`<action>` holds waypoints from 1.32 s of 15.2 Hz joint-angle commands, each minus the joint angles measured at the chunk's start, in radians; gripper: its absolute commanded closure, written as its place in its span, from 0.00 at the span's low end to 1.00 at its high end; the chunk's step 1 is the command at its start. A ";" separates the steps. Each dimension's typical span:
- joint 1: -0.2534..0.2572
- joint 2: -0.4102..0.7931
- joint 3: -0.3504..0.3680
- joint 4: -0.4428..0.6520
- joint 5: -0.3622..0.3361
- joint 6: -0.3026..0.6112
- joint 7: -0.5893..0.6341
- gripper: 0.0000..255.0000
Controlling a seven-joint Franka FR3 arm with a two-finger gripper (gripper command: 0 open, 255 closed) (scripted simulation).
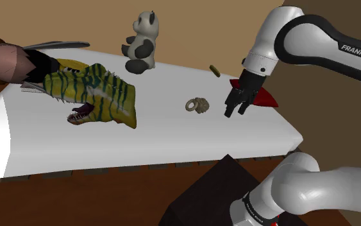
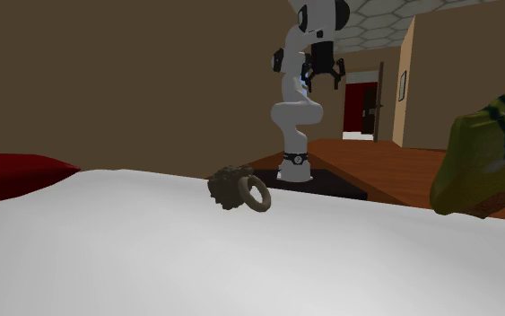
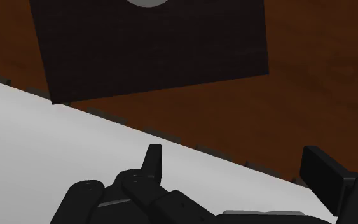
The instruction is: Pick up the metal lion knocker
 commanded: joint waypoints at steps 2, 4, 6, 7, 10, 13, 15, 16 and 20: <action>-0.001 0.005 -0.021 -0.013 -0.021 0.018 -0.044 0.00; -0.002 0.020 -0.065 -0.033 -0.063 0.058 -0.129 0.00; -0.004 0.043 -0.109 -0.048 -0.102 0.100 -0.214 0.00; -0.005 0.057 -0.131 -0.052 -0.121 0.123 -0.256 0.00; -0.004 0.112 -0.197 -0.056 -0.171 0.194 -0.381 0.00; 0.000 0.184 -0.261 -0.045 -0.211 0.268 -0.504 0.00; 0.006 0.240 -0.304 -0.029 -0.229 0.319 -0.585 0.00; 0.010 0.270 -0.325 -0.018 -0.236 0.344 -0.626 0.00; 0.031 0.403 -0.405 0.040 -0.241 0.439 -0.793 0.00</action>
